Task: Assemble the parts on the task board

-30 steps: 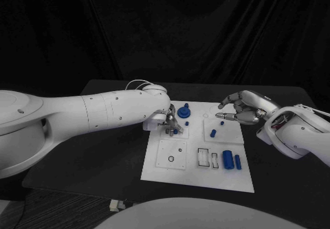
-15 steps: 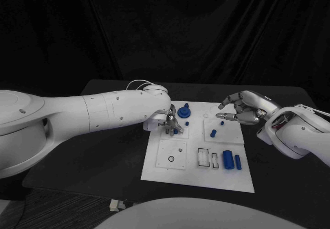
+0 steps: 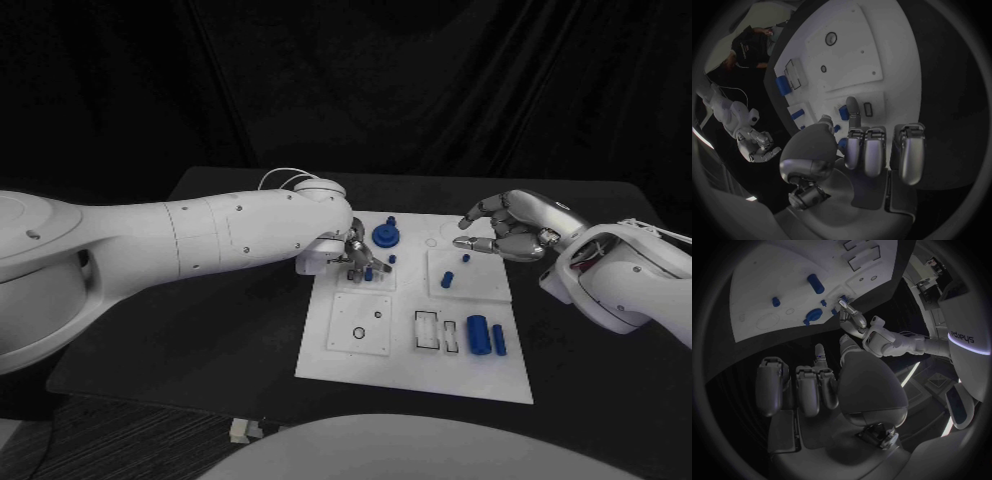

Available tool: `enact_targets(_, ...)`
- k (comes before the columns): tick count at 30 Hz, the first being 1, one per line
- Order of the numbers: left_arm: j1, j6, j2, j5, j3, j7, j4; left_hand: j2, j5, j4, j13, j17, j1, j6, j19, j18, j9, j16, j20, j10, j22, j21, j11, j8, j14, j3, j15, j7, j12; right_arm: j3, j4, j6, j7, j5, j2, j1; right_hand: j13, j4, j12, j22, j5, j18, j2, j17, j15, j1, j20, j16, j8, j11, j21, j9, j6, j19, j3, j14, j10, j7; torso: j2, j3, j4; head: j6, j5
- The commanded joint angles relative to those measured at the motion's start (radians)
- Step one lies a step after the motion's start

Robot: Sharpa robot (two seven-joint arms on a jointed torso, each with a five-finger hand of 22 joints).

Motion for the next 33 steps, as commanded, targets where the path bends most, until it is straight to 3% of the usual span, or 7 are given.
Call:
enact_targets(1,-0.001,-0.069,-0.014,-0.053,0.001,0.028,0.019,-0.003,-0.004,0.000,0.263,0.263,-0.031,-0.003,0.052,-0.009,0.008,0.003,-0.008,0.105,0.207,-0.003,-0.007,0.004,0.104,-0.036,-0.009,-0.001,0.004,0.001,0.002,0.000,-0.012,-0.006,-0.003,-0.002,0.263,0.000,0.004,0.197,0.004,0.017,0.002,0.263,0.007,0.009,0.007,0.003,-0.007,0.007,-0.002,-0.001,0.003,0.006,-0.006,0.105,0.103,0.001,0.000,0.0000,0.0005,0.000,-0.004)
enact_targets(8,0.024,-0.146,-0.068,-0.069,0.002,0.052,0.078,-0.008,-0.004,-0.001,0.263,0.263,-0.040,-0.002,0.055,-0.010,0.014,0.003,-0.009,0.105,0.210,0.000,-0.008,0.003,0.104,-0.063,-0.010,-0.002,0.004,0.001,0.005,-0.011,-0.008,-0.006,-0.012,-0.002,0.263,0.002,0.004,0.197,0.001,0.017,-0.001,0.263,0.007,0.003,0.007,0.003,-0.008,0.006,-0.003,-0.003,0.002,0.006,-0.011,0.105,0.103,0.001,0.000,-0.0005,-0.0001,0.000,-0.010)
enact_targets(16,0.091,-0.273,-0.150,-0.073,0.002,0.147,0.172,0.003,-0.004,-0.004,0.263,0.263,-0.014,-0.007,0.064,-0.013,0.015,0.003,-0.012,0.105,0.219,0.010,-0.010,-0.006,0.104,-0.073,-0.012,-0.003,0.004,0.001,0.010,-0.036,0.006,-0.005,-0.027,-0.002,0.263,0.004,0.004,0.198,-0.029,0.017,-0.005,0.263,0.005,-0.024,0.006,0.003,-0.009,0.005,-0.003,-0.006,0.005,0.007,-0.026,0.105,0.103,0.000,-0.004,-0.0005,-0.0008,0.000,-0.017)
enact_targets(26,0.126,-0.401,-0.211,-0.075,0.001,0.436,0.206,0.071,0.133,-0.097,0.246,0.263,0.388,-0.221,0.041,-0.006,-0.045,0.003,0.031,0.092,0.202,-0.017,0.055,-0.150,0.104,0.032,0.041,0.069,-0.012,0.001,0.016,-0.066,0.031,0.001,-0.035,-0.002,0.263,0.005,0.004,0.201,-0.067,0.015,-0.008,0.263,0.003,-0.055,0.004,0.003,-0.010,0.003,0.002,-0.009,0.010,0.012,-0.034,0.105,0.103,-0.002,0.000,-0.0003,-0.0002,0.000,-0.020)
enact_targets(28,0.126,-0.425,-0.215,-0.092,0.001,0.503,0.199,0.068,0.122,-0.122,0.129,0.192,0.472,-0.278,-0.017,0.011,-0.080,-0.056,0.048,-0.021,0.157,-0.080,0.082,-0.192,0.062,0.060,0.071,0.101,-0.129,0.001,0.017,-0.069,0.034,0.002,-0.036,-0.002,0.263,0.005,0.004,0.201,-0.067,0.015,-0.008,0.263,0.003,-0.055,0.004,0.003,-0.009,0.003,0.003,-0.009,0.010,0.012,-0.034,0.105,0.103,-0.002,0.000,-0.0002,-0.0003,0.000,-0.021)
enact_targets(31,0.120,-0.480,-0.222,-0.199,0.001,0.607,0.184,0.022,0.088,-0.116,-0.433,-0.167,0.624,-0.368,-0.136,0.032,-0.213,-0.406,0.104,-0.630,0.092,-0.189,0.153,-0.281,-0.270,0.117,0.124,0.161,-0.831,0.001,0.020,-0.074,0.038,0.003,-0.038,-0.002,0.263,0.005,0.004,0.201,-0.067,0.015,-0.008,0.263,0.003,-0.055,0.004,0.003,-0.009,0.003,0.002,-0.009,0.010,0.012,-0.034,0.105,0.103,-0.002,-0.001,0.0003,0.0003,0.000,-0.021)
enact_targets(33,0.112,-0.524,-0.227,-0.294,0.001,0.635,0.175,-0.008,0.071,-0.091,-0.519,-0.175,0.627,-0.389,-0.121,0.031,-0.254,-0.401,0.113,-0.706,0.104,-0.176,0.164,-0.305,-0.252,0.117,0.142,0.165,-0.949,0.001,0.022,-0.076,0.040,0.003,-0.039,-0.002,0.263,0.005,0.004,0.201,-0.067,0.015,-0.007,0.263,0.003,-0.055,0.004,0.003,-0.009,0.003,0.002,-0.009,0.010,0.012,-0.034,0.105,0.103,-0.002,-0.001,0.0008,-0.0004,0.000,-0.021)
